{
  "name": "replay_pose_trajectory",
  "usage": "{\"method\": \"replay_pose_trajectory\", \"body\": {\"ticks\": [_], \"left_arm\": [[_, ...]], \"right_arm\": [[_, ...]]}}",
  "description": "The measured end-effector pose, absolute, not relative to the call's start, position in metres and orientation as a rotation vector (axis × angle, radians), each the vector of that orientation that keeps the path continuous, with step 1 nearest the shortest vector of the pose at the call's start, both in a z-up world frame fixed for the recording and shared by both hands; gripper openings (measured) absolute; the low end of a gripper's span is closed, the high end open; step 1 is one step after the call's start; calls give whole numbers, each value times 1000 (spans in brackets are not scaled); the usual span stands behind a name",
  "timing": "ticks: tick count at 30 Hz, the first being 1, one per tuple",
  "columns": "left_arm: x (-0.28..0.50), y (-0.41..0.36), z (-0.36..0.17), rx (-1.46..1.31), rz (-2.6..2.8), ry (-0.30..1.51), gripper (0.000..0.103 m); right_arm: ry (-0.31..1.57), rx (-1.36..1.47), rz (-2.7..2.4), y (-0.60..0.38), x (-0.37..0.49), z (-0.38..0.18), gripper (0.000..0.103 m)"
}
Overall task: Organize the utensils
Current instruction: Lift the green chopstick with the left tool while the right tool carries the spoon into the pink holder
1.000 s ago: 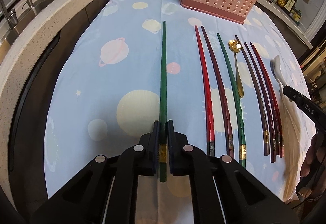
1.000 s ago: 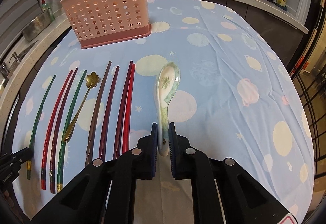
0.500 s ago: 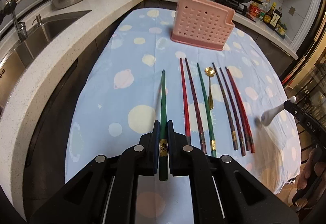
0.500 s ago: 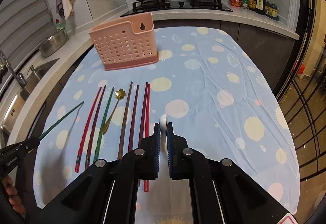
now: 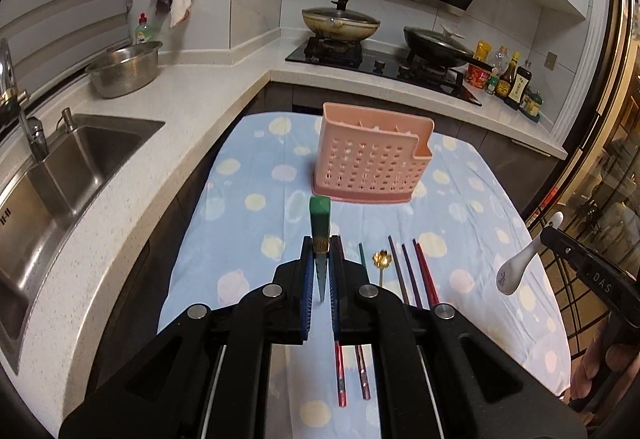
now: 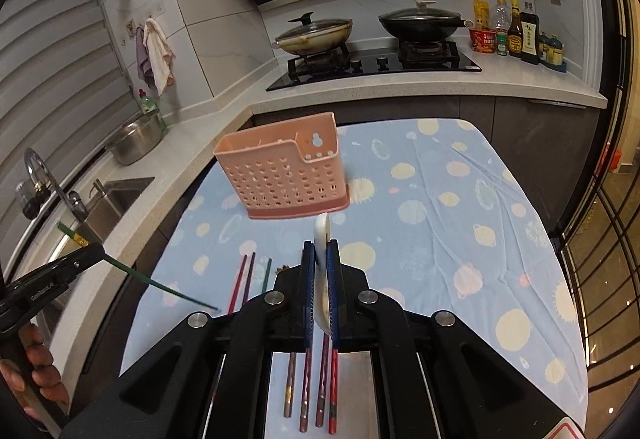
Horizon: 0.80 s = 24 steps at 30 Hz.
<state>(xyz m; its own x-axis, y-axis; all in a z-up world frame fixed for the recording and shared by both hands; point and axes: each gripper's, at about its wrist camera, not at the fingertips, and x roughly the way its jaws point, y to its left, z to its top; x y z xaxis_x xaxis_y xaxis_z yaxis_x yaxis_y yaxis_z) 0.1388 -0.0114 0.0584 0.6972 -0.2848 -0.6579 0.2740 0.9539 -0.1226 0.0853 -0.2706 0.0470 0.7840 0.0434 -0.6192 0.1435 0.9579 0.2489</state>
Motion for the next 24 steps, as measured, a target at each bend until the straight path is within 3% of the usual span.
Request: {"method": "replay_pose_trajectory", "body": {"ticks": [14,24], "left_arm": [[255,-57,169,-55,-347,513,7],[322,-82,146,-22,-318,554,7]], "right_arm": [[551,405,48,-290,220,107,6],[612,424,11,-298,294,71,6]]}}
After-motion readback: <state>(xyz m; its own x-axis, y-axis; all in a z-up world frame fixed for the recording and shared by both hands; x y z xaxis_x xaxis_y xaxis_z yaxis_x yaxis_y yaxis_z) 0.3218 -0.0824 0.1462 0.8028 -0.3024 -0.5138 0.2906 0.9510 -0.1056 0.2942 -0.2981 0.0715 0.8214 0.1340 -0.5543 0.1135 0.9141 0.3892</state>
